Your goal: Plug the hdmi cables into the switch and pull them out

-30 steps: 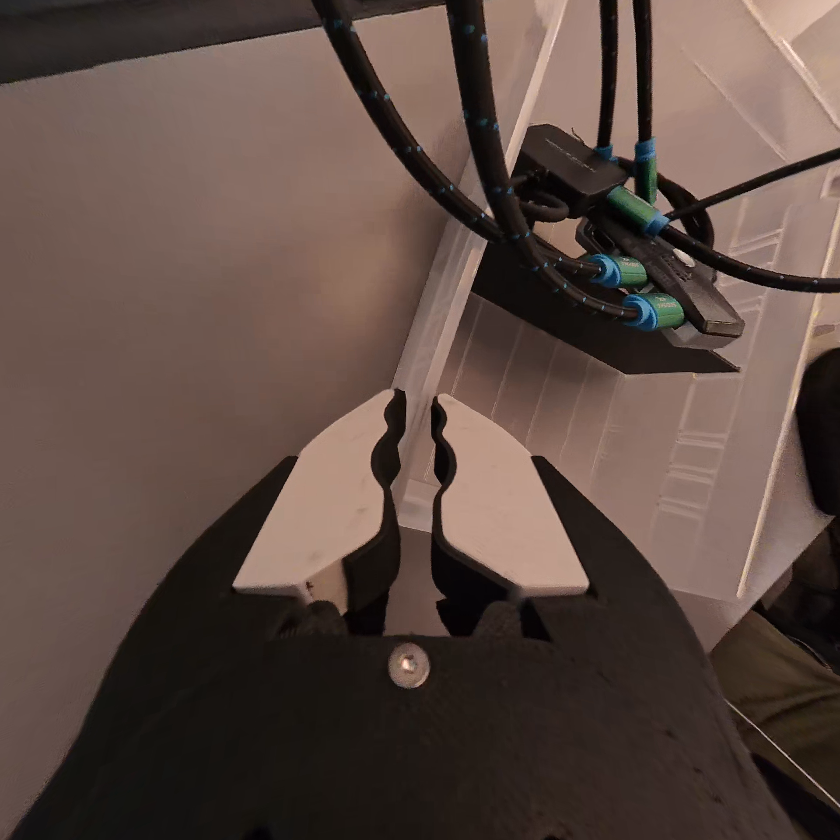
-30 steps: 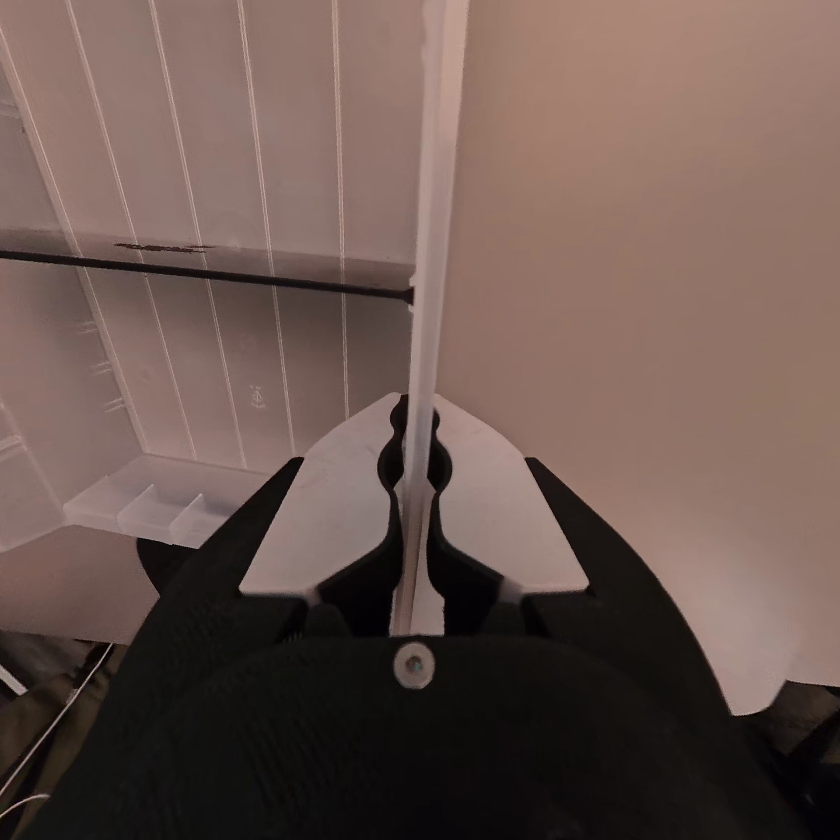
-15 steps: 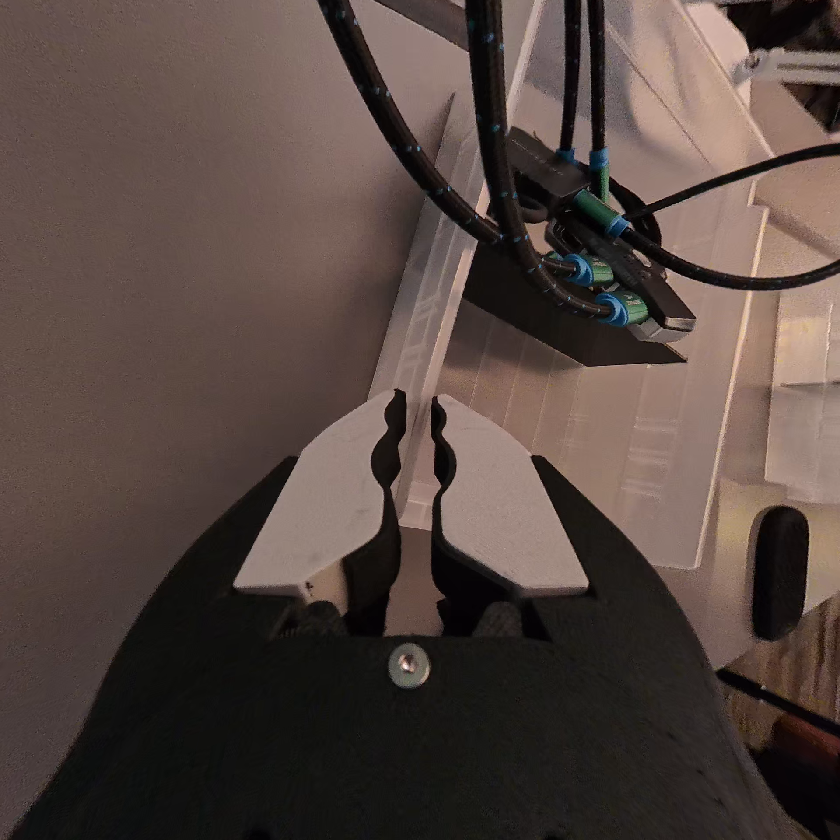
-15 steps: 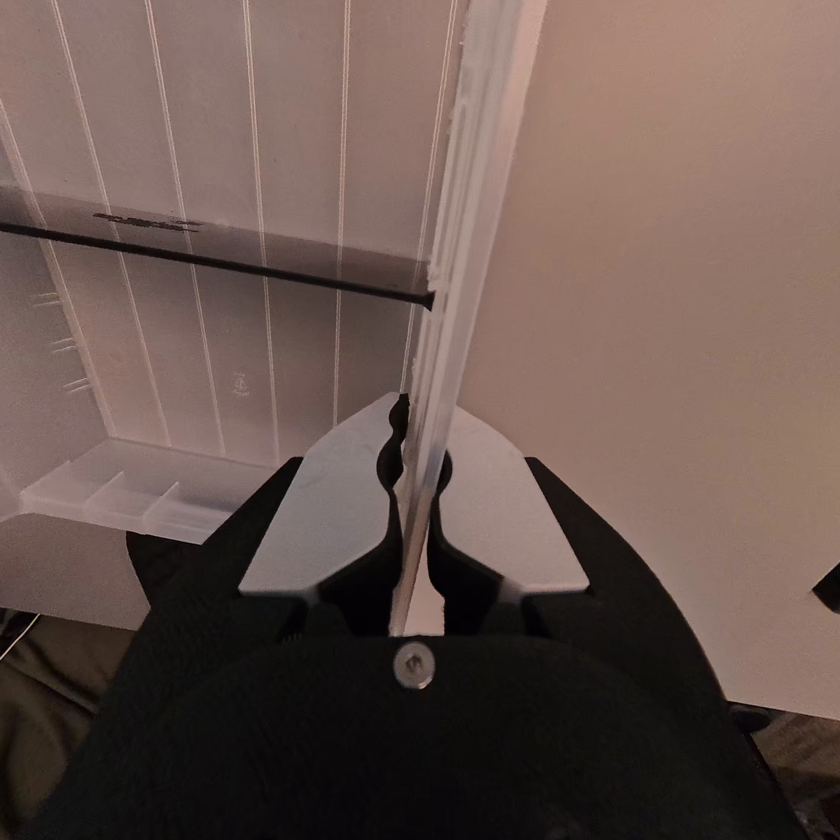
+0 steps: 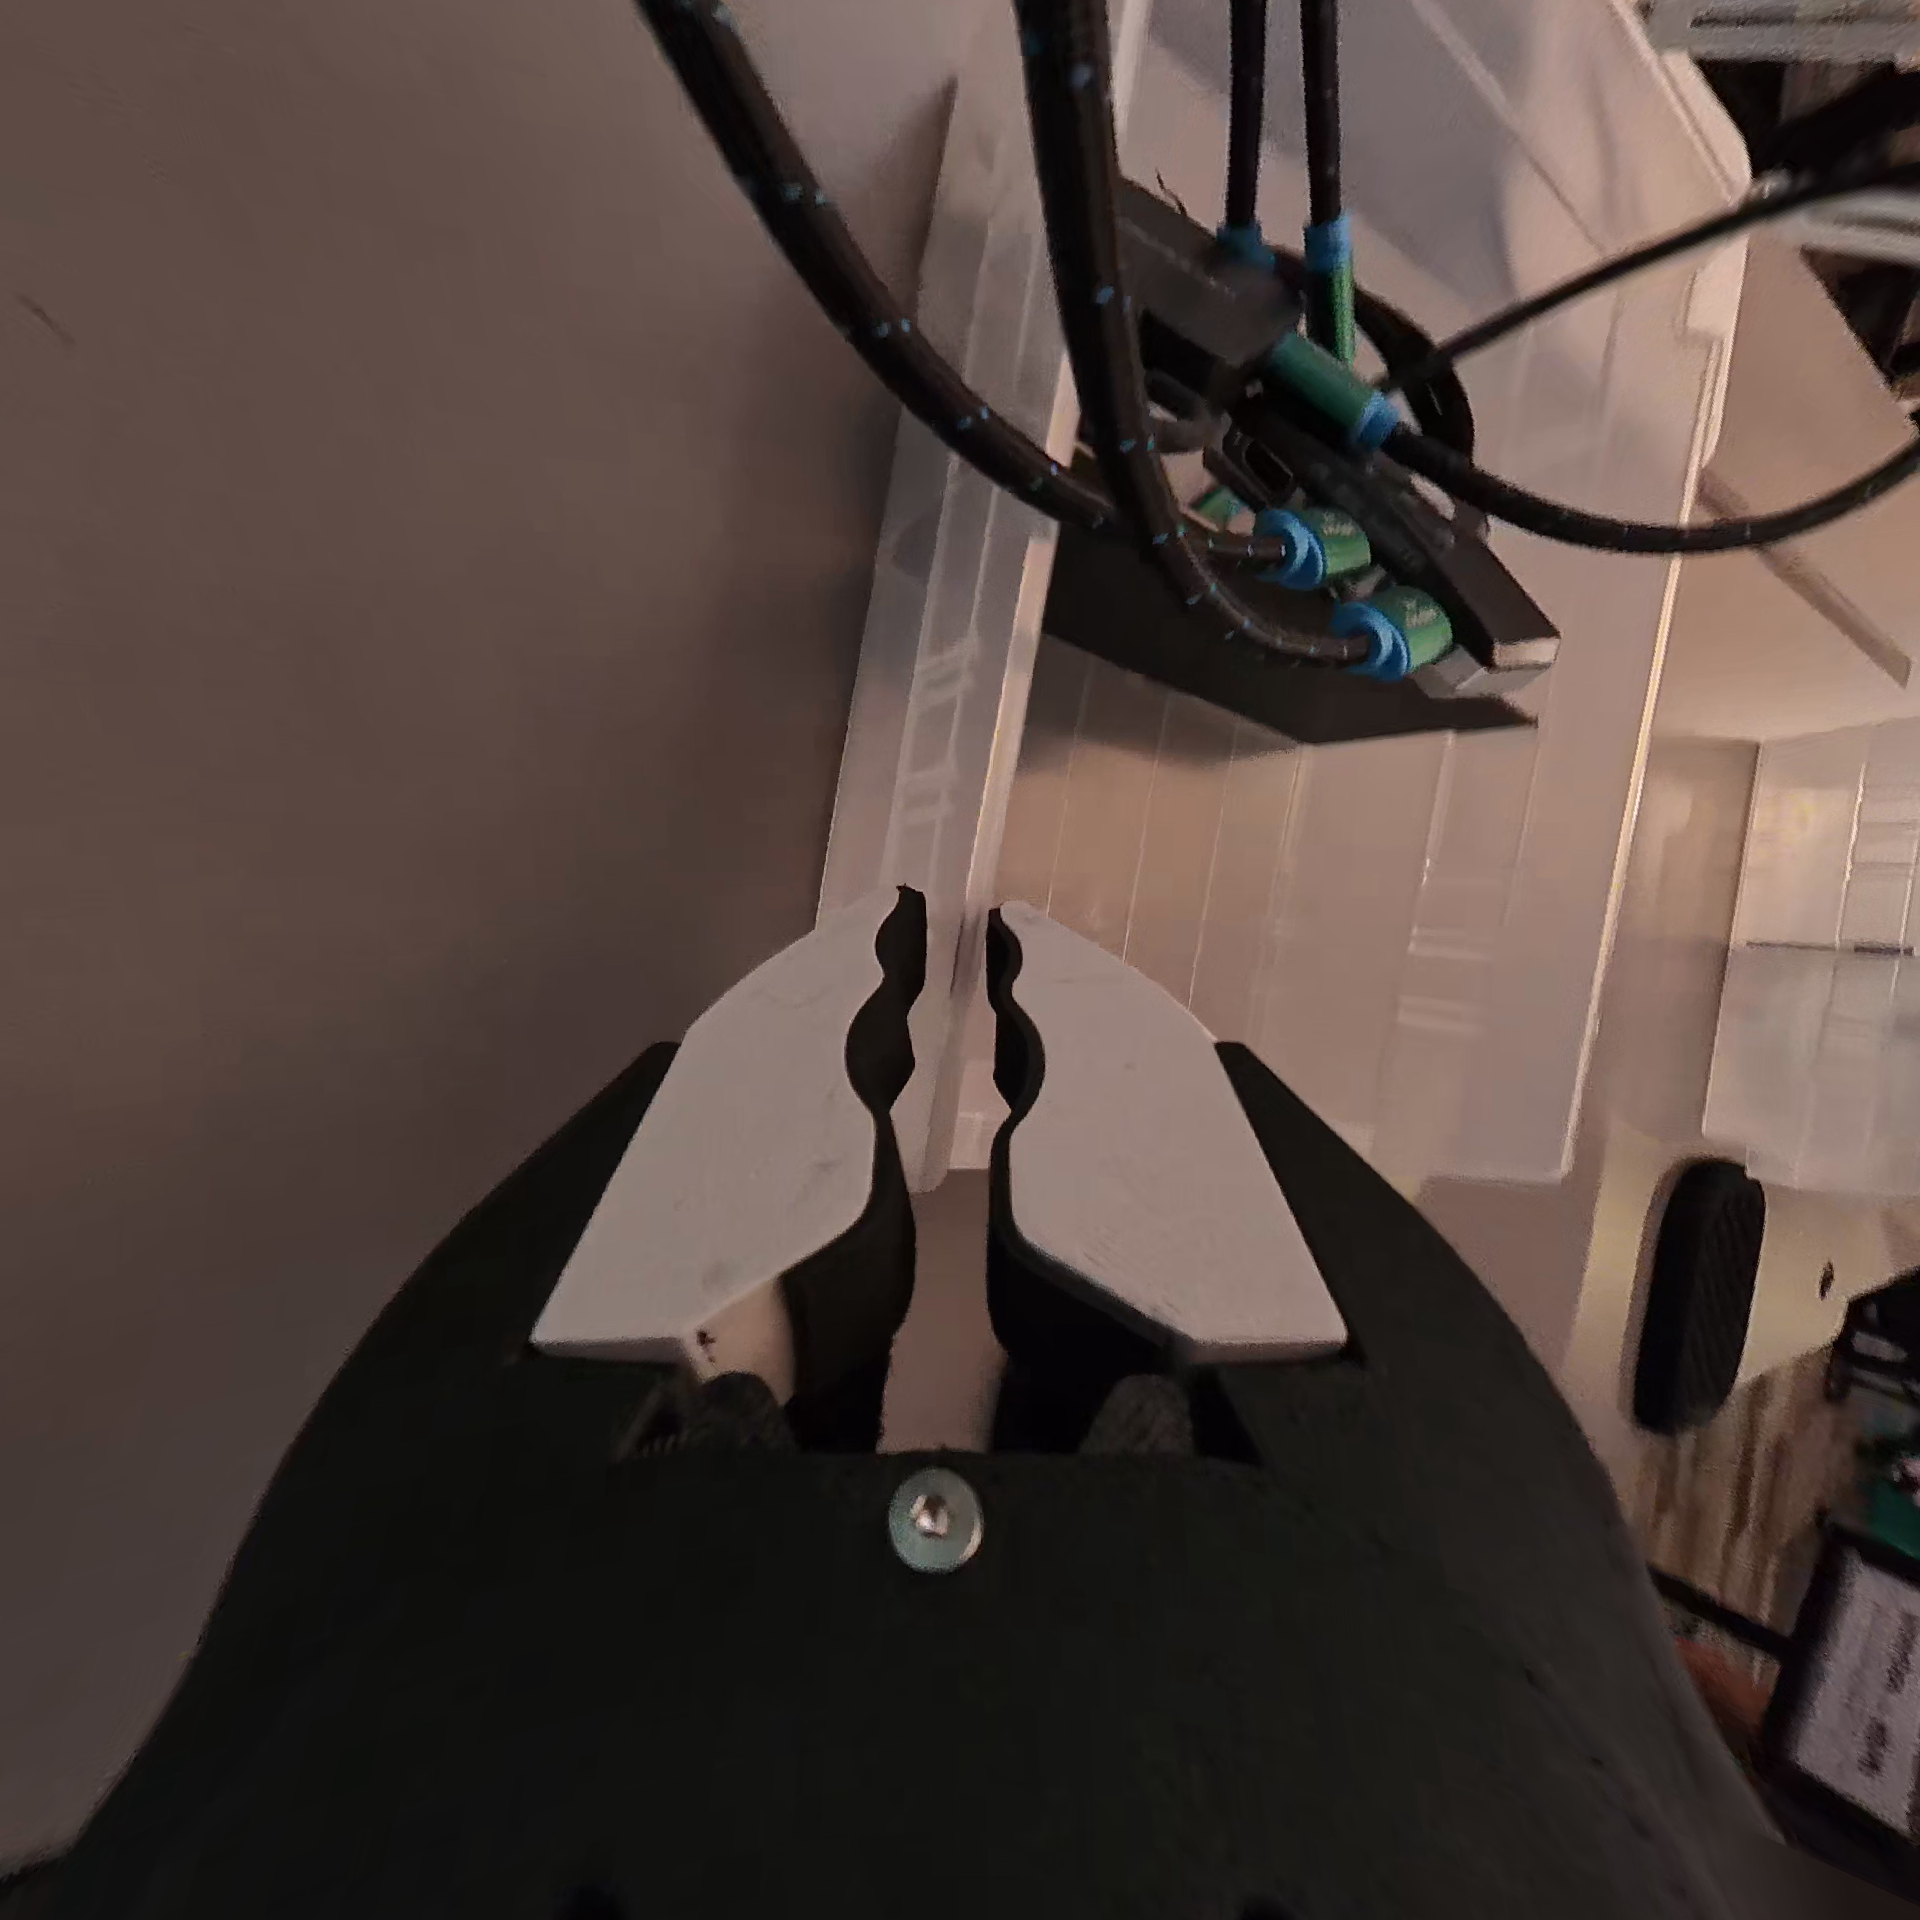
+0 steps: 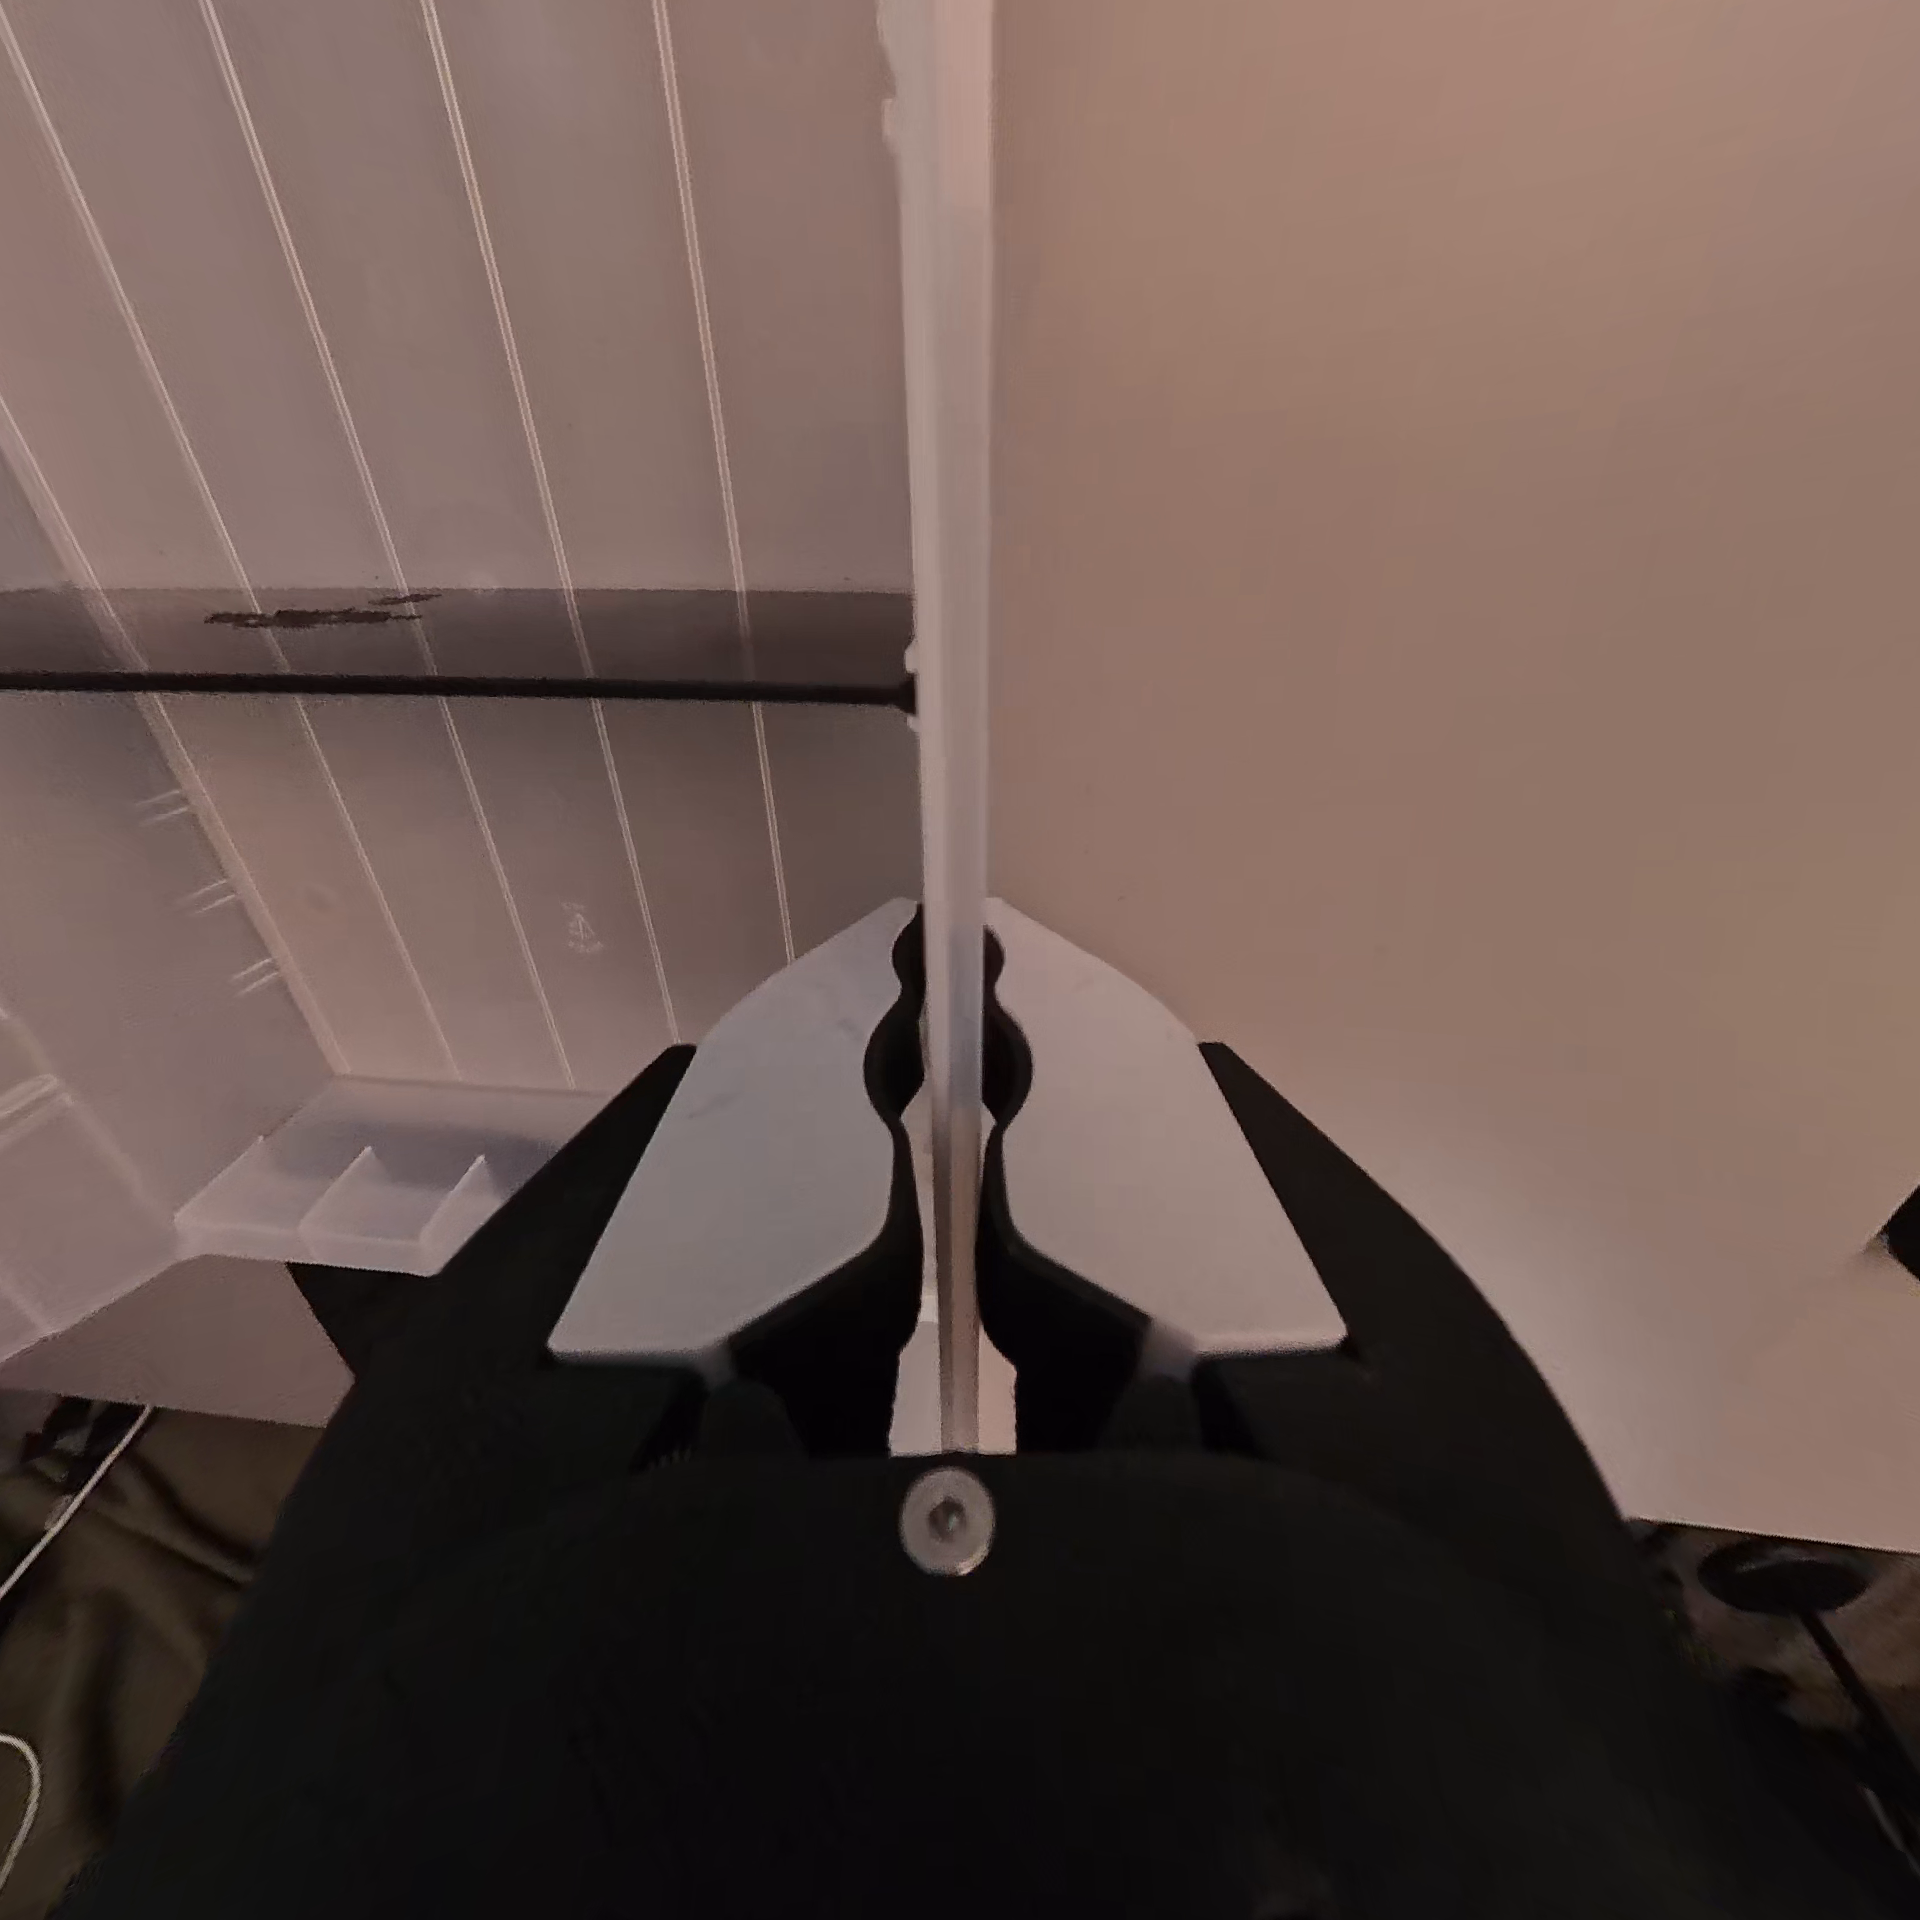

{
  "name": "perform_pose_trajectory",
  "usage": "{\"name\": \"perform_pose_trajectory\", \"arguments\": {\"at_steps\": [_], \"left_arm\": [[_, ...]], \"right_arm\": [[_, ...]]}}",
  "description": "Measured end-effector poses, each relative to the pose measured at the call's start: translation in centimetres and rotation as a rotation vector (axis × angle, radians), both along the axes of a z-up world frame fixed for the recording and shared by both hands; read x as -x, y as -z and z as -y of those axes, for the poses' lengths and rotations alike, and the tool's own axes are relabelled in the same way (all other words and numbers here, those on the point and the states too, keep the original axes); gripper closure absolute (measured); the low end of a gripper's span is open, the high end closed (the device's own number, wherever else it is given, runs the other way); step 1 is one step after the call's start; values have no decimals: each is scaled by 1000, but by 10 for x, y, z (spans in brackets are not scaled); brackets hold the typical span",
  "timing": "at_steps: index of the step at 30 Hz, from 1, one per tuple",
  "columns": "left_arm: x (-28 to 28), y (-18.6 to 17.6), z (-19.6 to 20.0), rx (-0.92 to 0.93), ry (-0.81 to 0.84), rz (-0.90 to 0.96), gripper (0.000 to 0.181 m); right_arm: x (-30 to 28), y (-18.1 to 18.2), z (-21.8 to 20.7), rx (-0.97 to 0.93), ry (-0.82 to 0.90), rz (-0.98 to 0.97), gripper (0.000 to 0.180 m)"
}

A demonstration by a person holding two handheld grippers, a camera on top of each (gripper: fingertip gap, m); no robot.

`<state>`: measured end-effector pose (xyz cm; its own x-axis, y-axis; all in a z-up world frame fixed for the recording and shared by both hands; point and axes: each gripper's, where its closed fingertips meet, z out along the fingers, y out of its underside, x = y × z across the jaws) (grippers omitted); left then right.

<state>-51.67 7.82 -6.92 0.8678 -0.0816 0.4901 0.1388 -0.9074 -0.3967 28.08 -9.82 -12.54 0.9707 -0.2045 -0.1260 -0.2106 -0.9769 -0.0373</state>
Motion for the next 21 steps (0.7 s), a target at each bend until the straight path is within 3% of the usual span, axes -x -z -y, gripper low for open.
{"name": "perform_pose_trajectory", "arguments": {"at_steps": [12, 21], "left_arm": [[-2, 0, 15, 26, 44, -1, 171], [-1, 1, 15, 2, 119, -129, 174]], "right_arm": [[4, 0, 4, -35, 73, -11, 173], [-2, 1, -4, -50, 163, 6, 173]]}}
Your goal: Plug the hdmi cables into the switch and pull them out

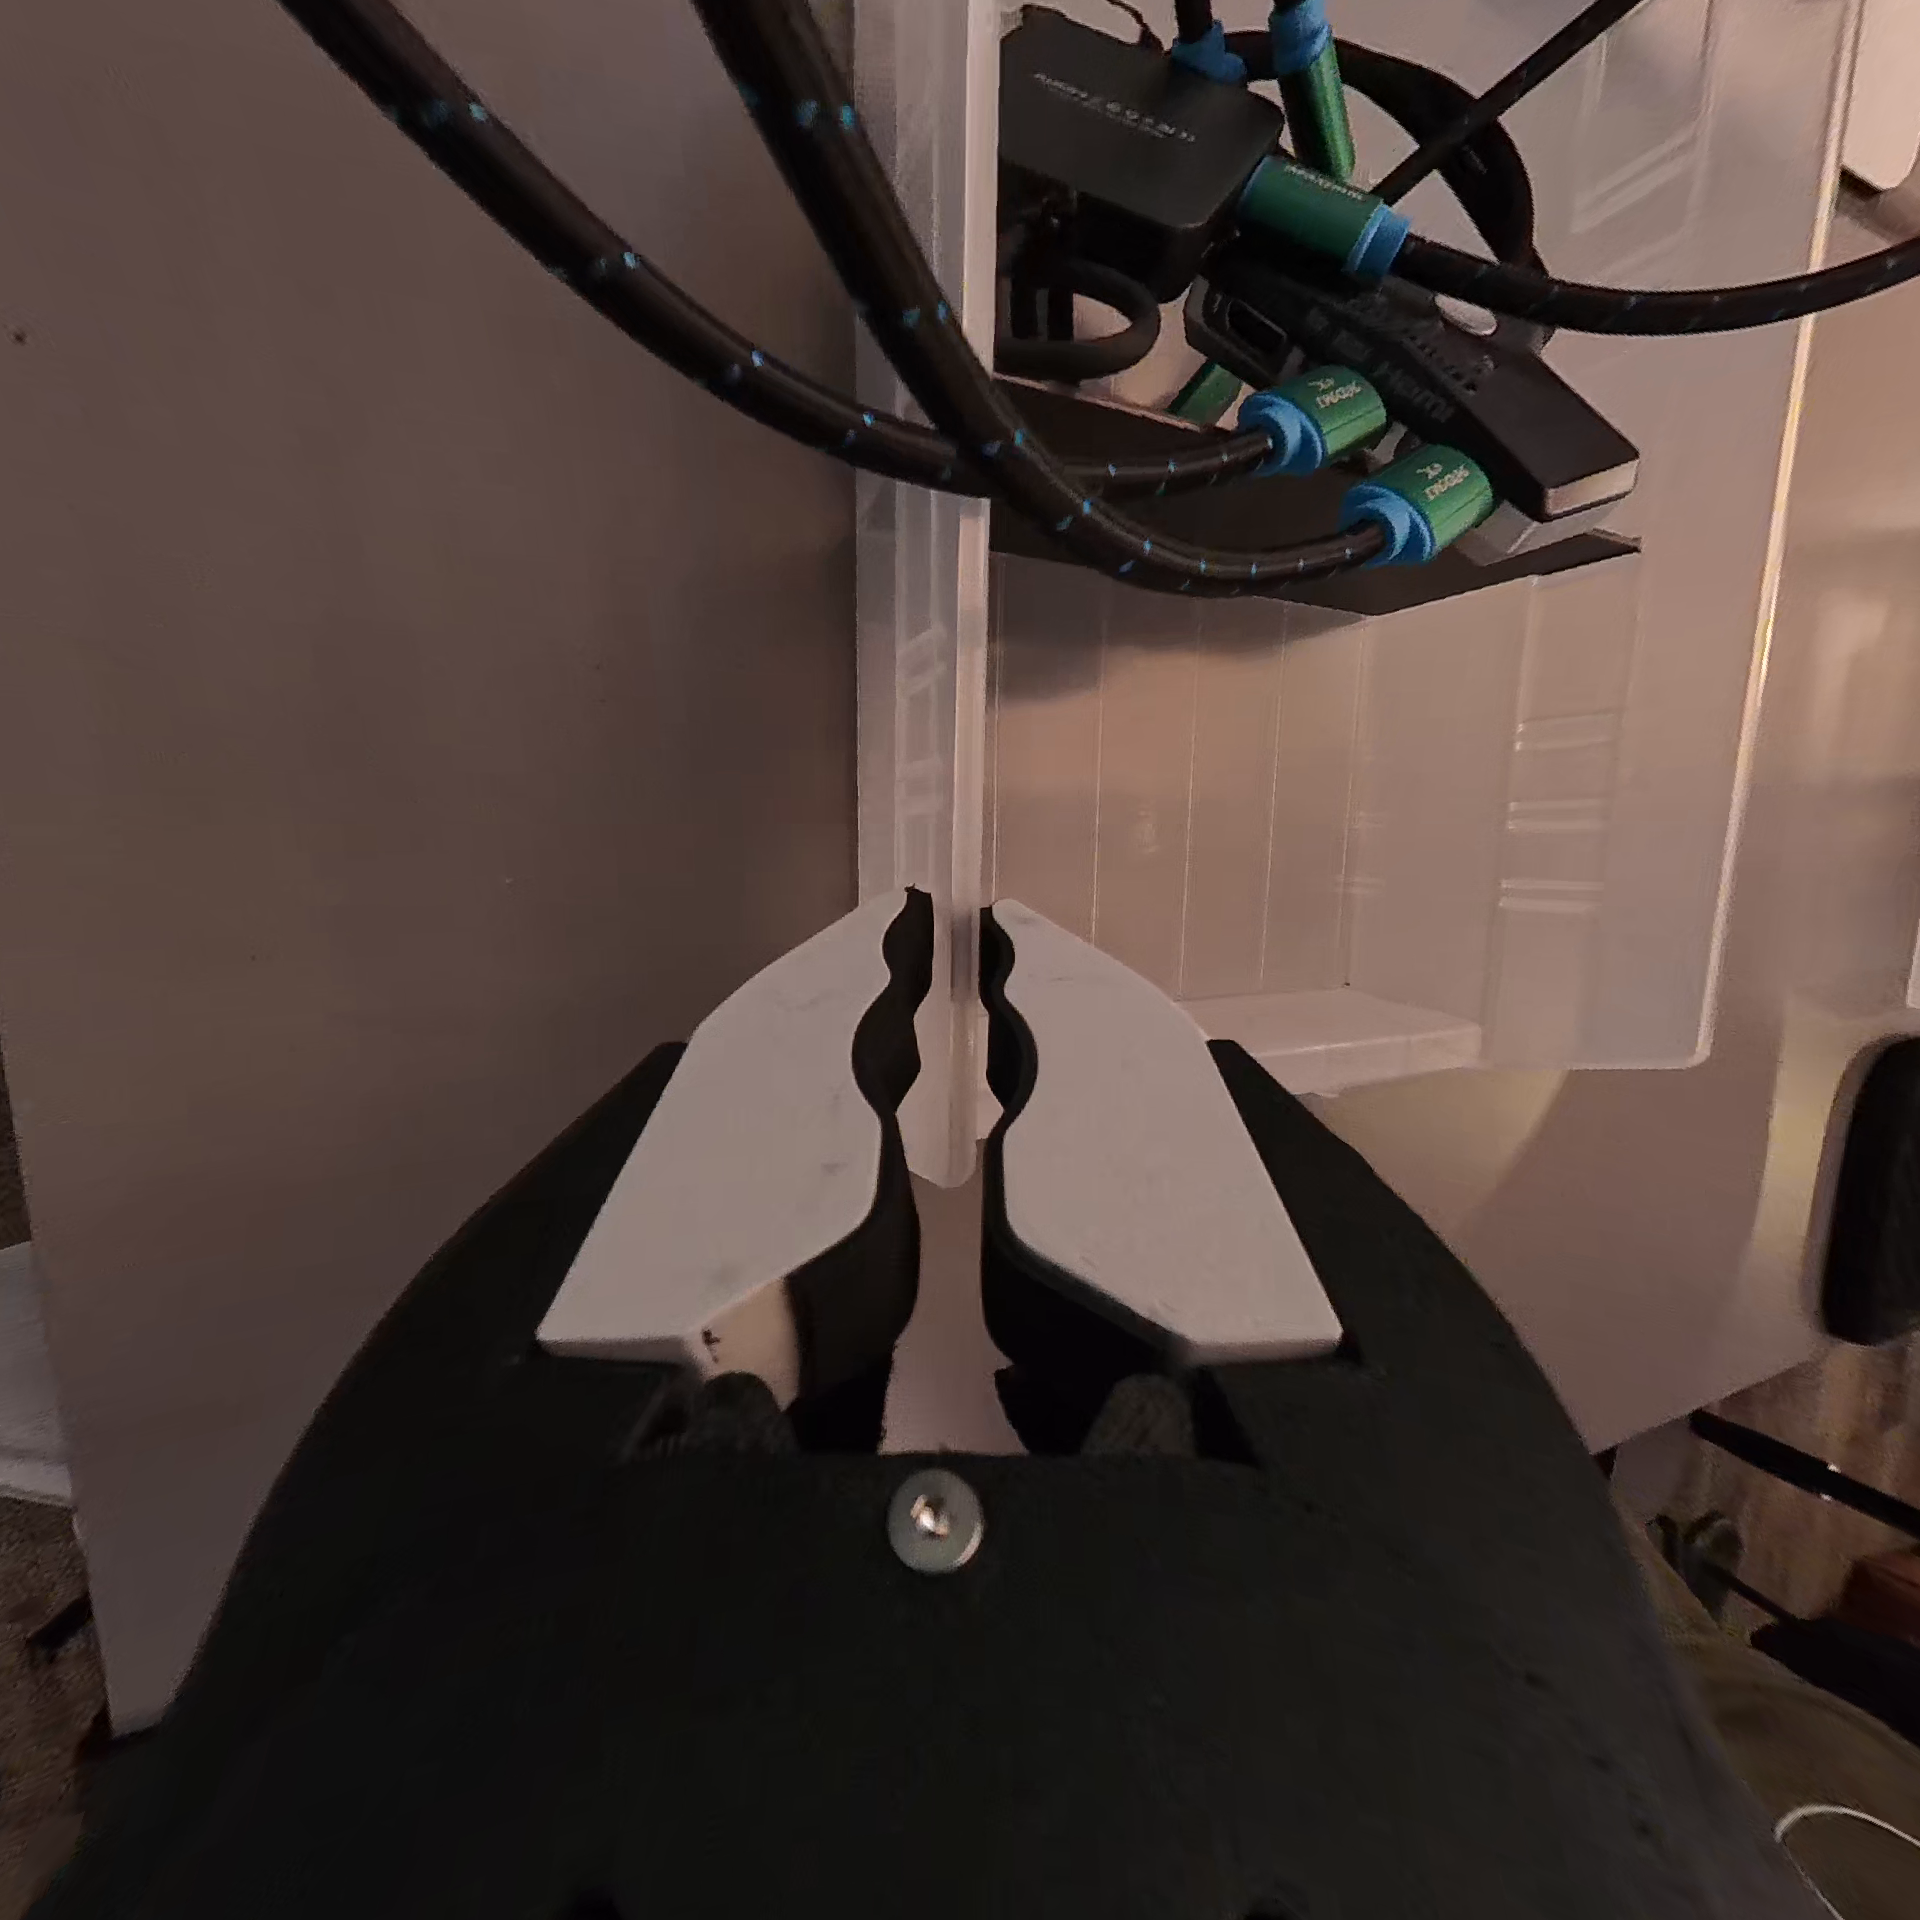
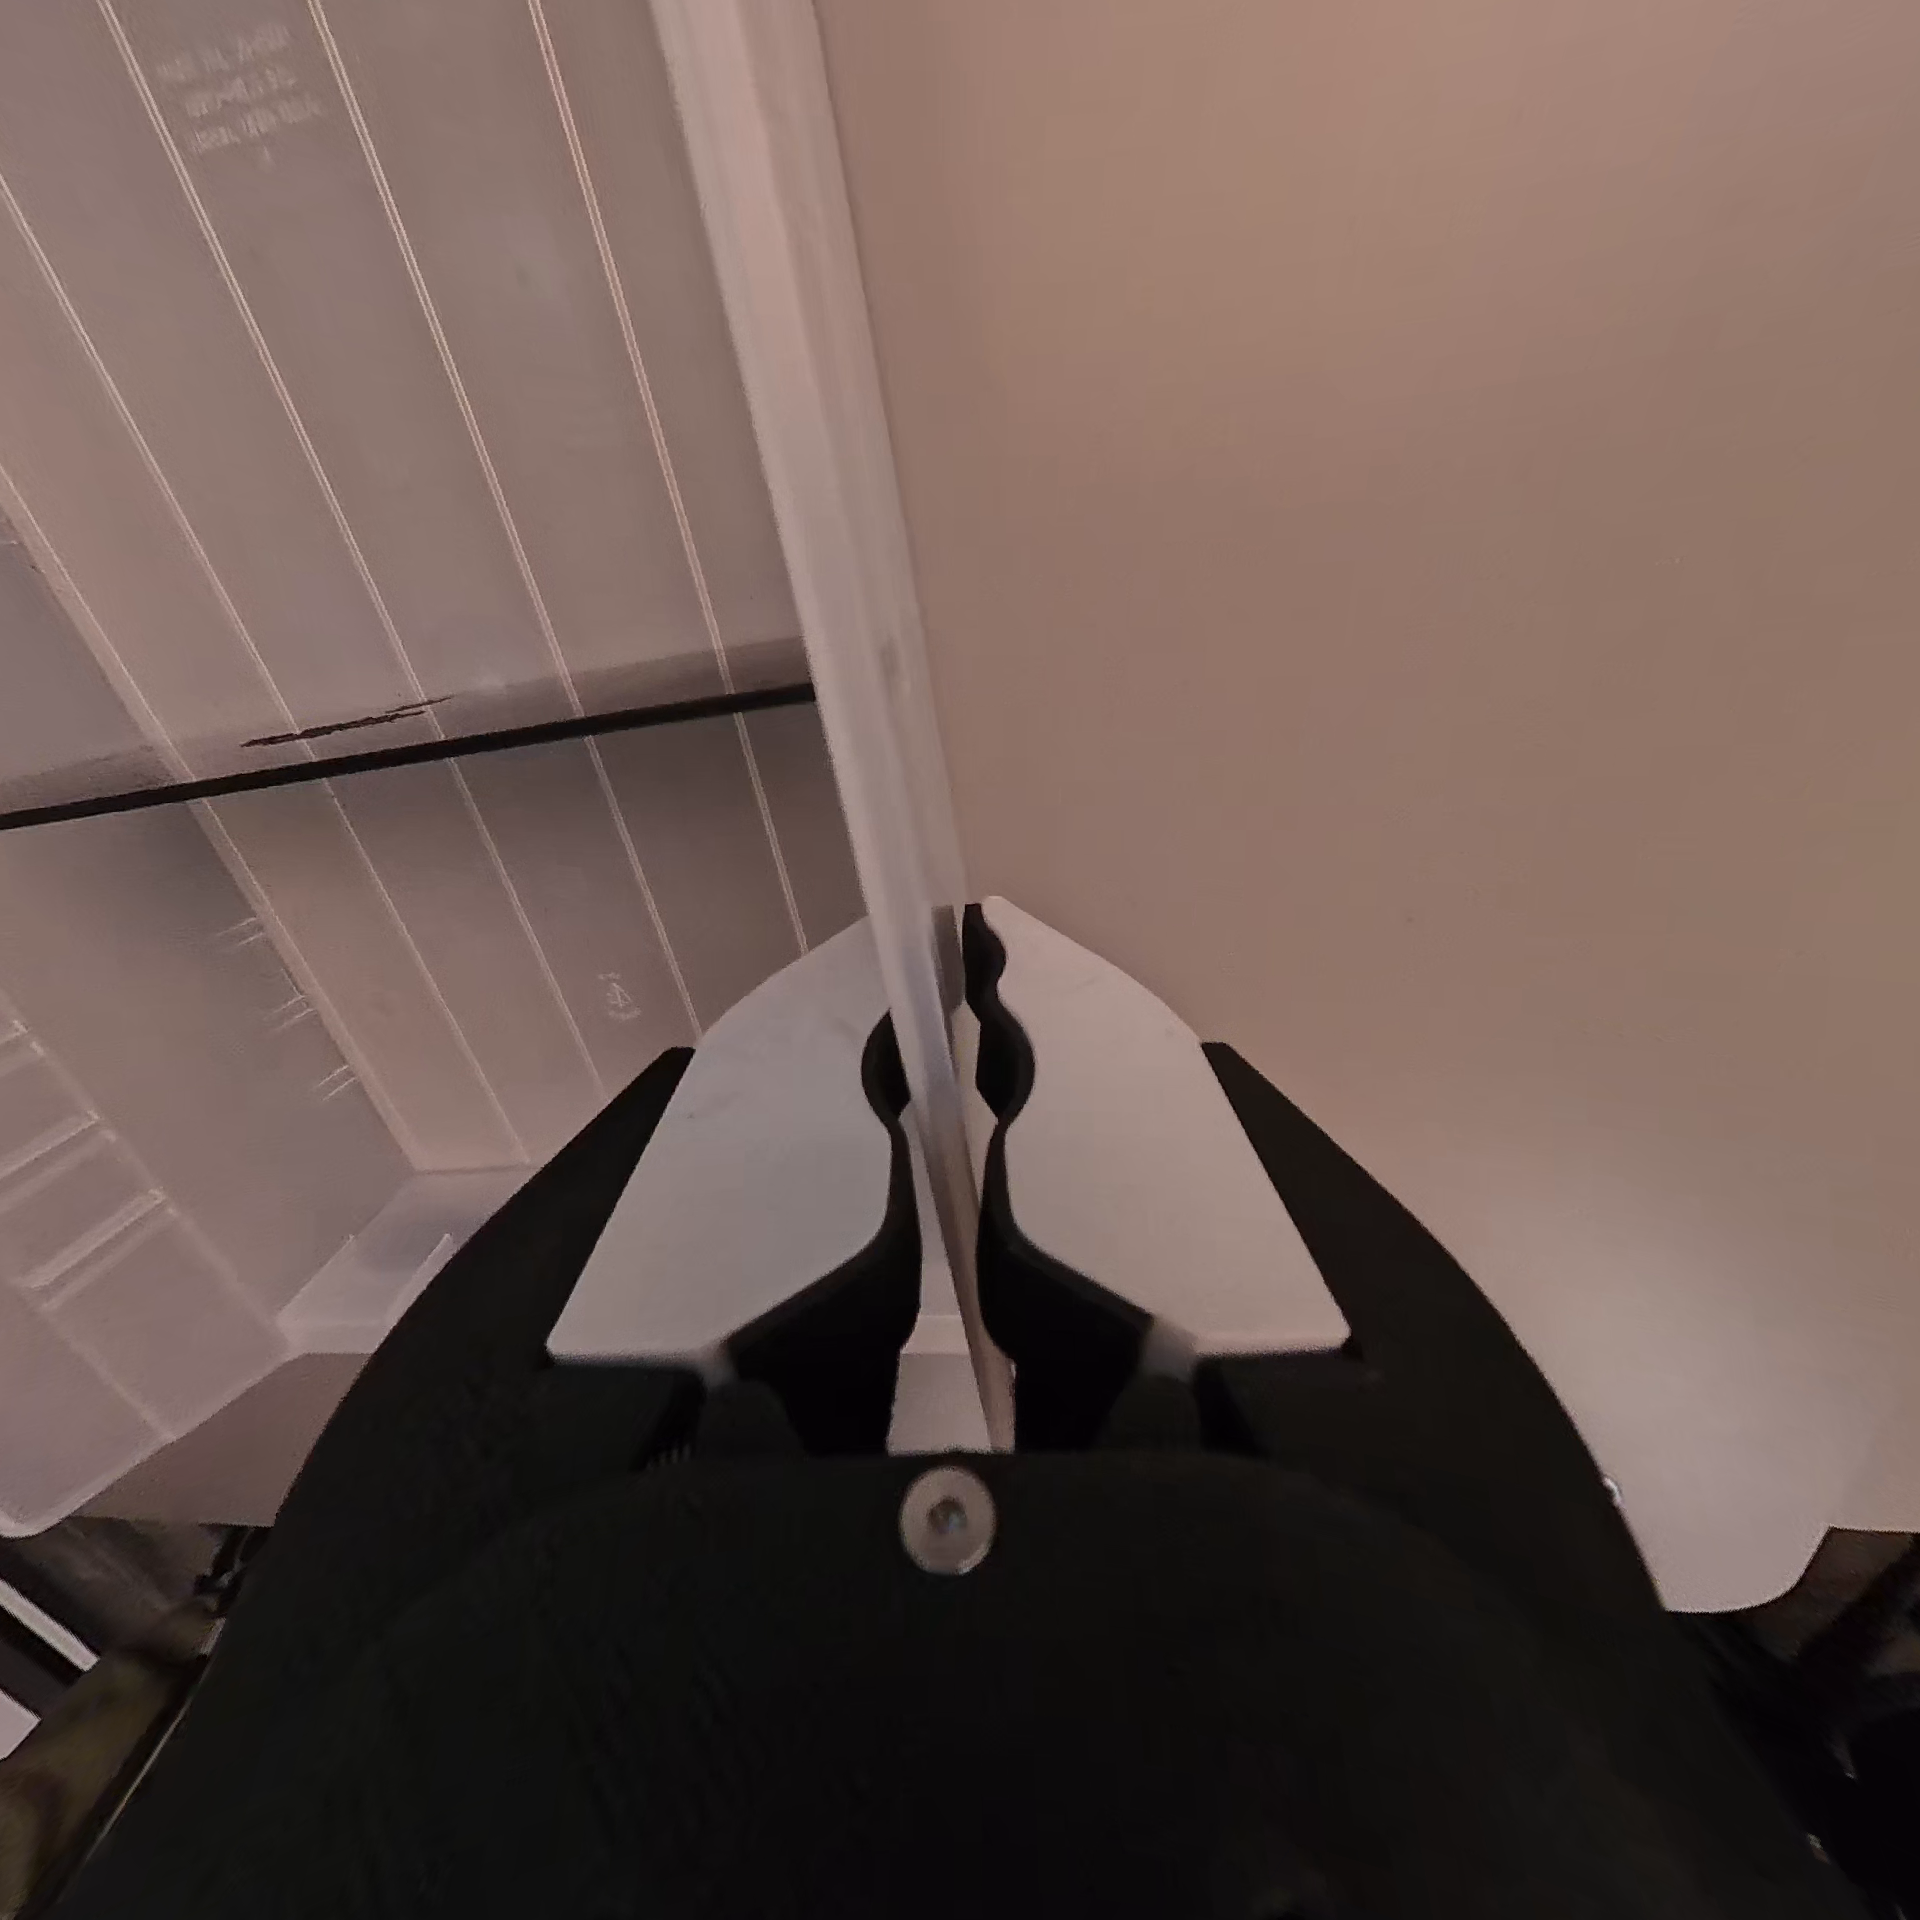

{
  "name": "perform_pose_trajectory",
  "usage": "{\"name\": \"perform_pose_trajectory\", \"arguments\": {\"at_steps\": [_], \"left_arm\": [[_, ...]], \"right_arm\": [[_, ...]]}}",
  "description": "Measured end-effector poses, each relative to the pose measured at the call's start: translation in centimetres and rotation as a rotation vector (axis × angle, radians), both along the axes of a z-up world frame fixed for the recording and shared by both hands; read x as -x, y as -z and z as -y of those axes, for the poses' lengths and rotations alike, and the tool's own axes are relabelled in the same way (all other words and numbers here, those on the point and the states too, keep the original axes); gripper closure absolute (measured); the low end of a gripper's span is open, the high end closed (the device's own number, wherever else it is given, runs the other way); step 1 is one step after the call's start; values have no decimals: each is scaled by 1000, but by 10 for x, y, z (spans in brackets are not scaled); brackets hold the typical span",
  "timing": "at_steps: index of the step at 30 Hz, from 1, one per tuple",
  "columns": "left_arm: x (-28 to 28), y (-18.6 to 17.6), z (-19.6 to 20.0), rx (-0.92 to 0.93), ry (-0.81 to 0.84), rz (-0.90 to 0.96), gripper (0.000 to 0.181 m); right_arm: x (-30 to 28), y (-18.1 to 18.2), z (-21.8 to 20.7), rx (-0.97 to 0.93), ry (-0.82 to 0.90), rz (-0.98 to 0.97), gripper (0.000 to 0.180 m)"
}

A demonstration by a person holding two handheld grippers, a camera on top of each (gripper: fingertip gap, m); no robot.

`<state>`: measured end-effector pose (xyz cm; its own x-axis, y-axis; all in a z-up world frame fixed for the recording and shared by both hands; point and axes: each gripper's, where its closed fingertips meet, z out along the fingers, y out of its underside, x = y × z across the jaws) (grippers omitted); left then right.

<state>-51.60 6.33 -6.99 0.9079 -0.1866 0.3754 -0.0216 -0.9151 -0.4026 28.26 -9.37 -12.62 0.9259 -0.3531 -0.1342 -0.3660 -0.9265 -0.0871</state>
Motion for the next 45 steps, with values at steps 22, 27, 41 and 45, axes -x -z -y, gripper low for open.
{"name": "perform_pose_trajectory", "arguments": {"at_steps": [22, 27, 41, 45], "left_arm": [[12, -11, 10, -1, -111, 108, 174], [42, -72, 18, -248, -256, 70, 160], [-85, -162, -21, -1020, 250, -403, 133], [-132, -113, -40, -865, 459, -425, 124]], "right_arm": [[-12, -3, -4, -143, -41, 120, 145], [-16, -25, -12, -231, -136, 276, 129], [111, -266, -80, -1342, -329, 693, 115], [174, -303, -84, -1509, -470, 759, 118]]}}
